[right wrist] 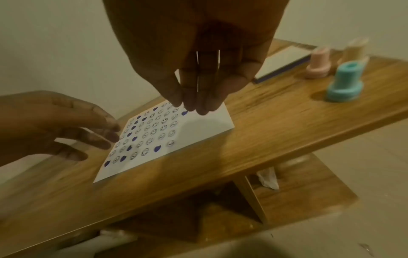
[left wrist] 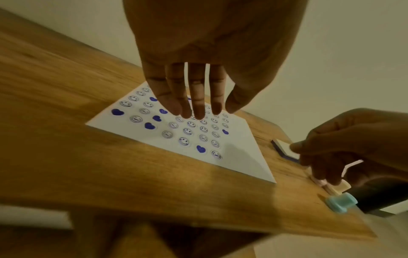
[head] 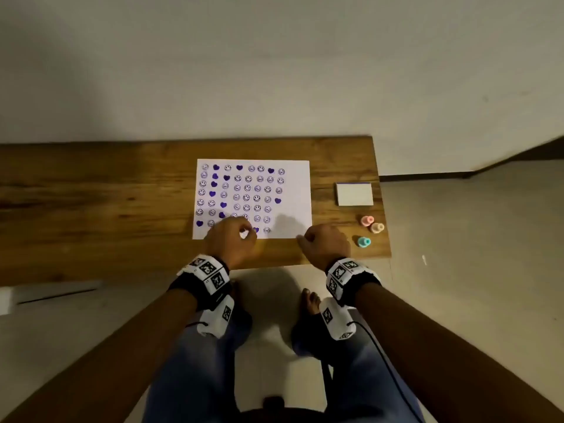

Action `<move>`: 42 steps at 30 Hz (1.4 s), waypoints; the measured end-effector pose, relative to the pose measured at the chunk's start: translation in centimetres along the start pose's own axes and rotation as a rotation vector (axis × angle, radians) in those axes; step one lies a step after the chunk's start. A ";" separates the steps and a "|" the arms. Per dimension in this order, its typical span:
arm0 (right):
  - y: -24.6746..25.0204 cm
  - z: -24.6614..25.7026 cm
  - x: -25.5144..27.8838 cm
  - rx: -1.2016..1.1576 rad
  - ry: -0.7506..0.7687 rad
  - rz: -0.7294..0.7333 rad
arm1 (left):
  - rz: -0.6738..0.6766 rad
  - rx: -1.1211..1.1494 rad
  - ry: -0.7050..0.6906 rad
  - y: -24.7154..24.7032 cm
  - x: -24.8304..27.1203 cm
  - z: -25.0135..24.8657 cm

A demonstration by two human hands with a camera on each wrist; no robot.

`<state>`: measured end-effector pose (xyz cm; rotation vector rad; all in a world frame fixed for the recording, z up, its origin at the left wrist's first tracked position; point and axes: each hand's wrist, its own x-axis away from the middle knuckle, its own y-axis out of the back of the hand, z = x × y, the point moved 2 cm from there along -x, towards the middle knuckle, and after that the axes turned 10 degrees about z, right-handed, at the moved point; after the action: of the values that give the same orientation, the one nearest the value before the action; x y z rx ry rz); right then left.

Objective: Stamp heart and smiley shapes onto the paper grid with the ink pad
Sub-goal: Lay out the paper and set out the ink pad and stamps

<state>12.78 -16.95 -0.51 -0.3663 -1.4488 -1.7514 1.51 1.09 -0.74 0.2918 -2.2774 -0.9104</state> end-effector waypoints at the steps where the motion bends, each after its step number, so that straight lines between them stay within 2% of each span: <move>1: -0.4 -0.2 -1.0 -0.013 0.015 -0.033 | -0.021 -0.006 -0.021 -0.6 -1.1 0.3; 5: -1.4 -1.3 -5.7 -0.100 0.081 -0.172 | -0.099 -0.037 -0.144 -2.6 -5.5 0.7; 9: -1.2 -2.4 -8.2 -0.193 0.128 -0.337 | -0.175 -0.097 -0.270 -4.1 -7.6 0.3; 14: 1.0 -4.2 -9.3 -0.199 0.122 -0.555 | -0.141 -0.205 -0.311 -5.9 -7.3 0.0; 21: 5.1 -7.2 -10.7 -0.084 -0.119 -0.378 | -0.001 -0.431 -0.154 -6.9 -5.2 1.0; 28: 6.1 -7.5 -11.8 -0.040 -0.152 -0.229 | 0.051 -0.440 -0.124 -8.4 -4.4 -0.5; 32: 5.5 -7.3 -12.3 -0.005 -0.167 -0.250 | 0.041 -0.484 -0.144 -8.9 -4.5 -0.8; 37: 5.6 -6.3 -12.1 -0.091 -0.108 -0.306 | 0.052 -0.473 -0.151 -8.6 -4.7 -0.6; 42: 6.3 -4.6 -10.8 -0.143 -0.031 -0.353 | -0.028 -0.370 -0.140 -7.6 -4.7 -1.1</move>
<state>25.35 -16.89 -4.83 -0.2208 -1.4818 -2.1471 5.57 -3.08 -7.66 0.0979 -2.1759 -1.3784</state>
